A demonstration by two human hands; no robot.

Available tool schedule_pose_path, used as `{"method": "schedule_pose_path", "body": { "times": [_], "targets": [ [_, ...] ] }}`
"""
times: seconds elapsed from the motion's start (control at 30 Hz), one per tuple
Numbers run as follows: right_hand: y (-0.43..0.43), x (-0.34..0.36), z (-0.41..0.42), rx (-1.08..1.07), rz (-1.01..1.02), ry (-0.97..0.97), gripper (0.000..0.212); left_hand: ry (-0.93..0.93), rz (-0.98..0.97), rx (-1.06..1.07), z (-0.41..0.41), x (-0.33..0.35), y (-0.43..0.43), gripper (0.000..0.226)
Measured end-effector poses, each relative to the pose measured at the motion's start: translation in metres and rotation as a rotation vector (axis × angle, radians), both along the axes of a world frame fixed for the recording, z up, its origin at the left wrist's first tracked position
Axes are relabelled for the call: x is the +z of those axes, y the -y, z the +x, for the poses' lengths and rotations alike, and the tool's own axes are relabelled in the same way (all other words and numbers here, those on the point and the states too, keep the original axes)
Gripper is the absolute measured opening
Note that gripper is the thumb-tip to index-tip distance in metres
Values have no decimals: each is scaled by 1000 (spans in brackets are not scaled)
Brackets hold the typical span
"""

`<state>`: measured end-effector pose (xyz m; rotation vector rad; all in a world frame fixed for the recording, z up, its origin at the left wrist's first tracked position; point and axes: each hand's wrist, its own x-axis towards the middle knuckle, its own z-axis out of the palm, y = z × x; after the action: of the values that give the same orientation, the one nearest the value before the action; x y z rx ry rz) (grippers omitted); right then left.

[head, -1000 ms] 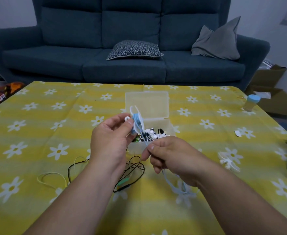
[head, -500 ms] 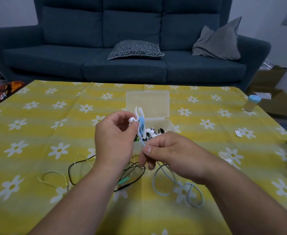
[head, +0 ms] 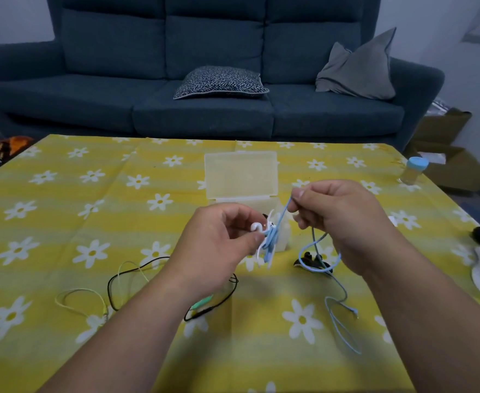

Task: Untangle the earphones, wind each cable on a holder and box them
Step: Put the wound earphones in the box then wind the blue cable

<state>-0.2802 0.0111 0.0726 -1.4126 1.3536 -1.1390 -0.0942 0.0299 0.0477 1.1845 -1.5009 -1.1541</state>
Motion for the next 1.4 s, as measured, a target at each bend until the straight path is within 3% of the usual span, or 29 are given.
{"method": "schedule_pose_path", "body": {
  "times": [0.13, 0.3, 0.5, 0.67, 0.93, 1.1, 1.27, 1.4],
  "targets": [
    [1, -5, 0, -46, -8, -118, 30, -58, 34, -74, 0, 1, -2, 20],
    [3, -10, 7, -55, 93, -54, 35, -234, 24, -54, -1, 2, -3, 18],
    [-5, -24, 28, 223, 301, 32, 34, -429, 45, 167, -2, 3, 1, 15],
    [-15, -27, 34, 480, 326, -22, 32, -399, 39, 389, 3, 0, 8, 17],
    [-19, -22, 34, 588, 403, -67, 34, -373, 18, 485, 7, -4, 13, 12],
    [-20, -22, 33, 639, 411, -117, 33, -530, 94, 501, 6, 1, 14, 5],
    [-22, -25, 31, 636, 425, -197, 32, -739, 173, 522, 9, 6, 18, 14],
    [-23, -27, 32, 674, 462, -284, 31, -780, 195, 557, 11, 5, 19, 15]
  ]
}}
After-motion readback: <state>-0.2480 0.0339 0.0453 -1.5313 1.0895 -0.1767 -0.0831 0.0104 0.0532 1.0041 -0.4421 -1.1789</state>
